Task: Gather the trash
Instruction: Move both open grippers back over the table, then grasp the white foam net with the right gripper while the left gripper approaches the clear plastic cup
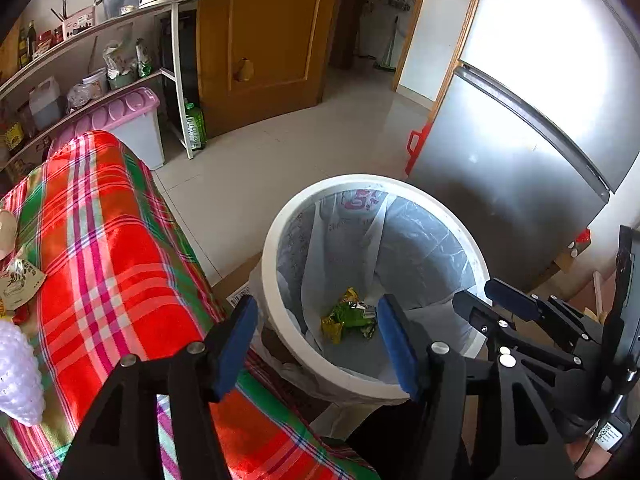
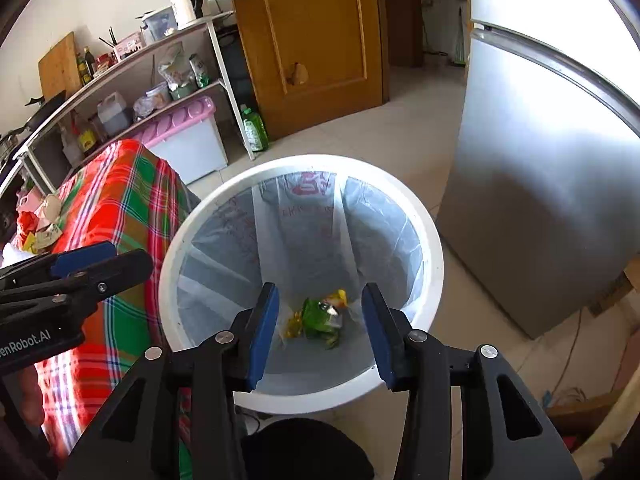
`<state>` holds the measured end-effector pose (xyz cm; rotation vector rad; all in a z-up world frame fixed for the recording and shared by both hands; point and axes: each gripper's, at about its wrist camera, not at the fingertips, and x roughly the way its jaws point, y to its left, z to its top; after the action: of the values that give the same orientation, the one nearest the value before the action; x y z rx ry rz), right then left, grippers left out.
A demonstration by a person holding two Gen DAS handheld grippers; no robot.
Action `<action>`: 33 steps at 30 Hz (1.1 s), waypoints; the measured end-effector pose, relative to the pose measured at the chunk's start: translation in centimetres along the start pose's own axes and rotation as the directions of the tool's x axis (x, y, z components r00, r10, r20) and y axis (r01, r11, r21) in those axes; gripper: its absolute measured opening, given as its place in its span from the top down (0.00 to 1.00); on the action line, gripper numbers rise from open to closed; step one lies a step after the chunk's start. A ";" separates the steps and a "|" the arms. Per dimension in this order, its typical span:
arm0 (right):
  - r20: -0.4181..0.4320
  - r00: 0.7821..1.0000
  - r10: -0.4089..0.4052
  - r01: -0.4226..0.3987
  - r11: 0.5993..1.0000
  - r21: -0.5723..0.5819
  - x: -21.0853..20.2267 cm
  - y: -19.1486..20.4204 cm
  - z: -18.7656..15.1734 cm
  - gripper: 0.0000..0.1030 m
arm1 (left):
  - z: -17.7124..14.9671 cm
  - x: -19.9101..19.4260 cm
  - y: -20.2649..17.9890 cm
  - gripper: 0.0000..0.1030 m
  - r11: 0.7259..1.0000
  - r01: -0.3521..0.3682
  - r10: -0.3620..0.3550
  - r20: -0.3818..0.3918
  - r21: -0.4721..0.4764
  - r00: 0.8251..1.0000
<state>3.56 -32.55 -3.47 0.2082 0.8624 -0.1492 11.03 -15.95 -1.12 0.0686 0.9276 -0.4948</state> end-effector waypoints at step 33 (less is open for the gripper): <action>-0.004 0.914 0.407 -0.388 0.869 -0.305 -4.2 22.2 -1.0 0.44 | -12.1 -17.5 23.2 0.14 0.801 -0.357 0.458 0.109 -0.480 0.882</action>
<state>4.90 -10.61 1.82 0.0912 0.7533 0.3618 3.45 14.41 1.67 -0.2012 0.7572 0.1280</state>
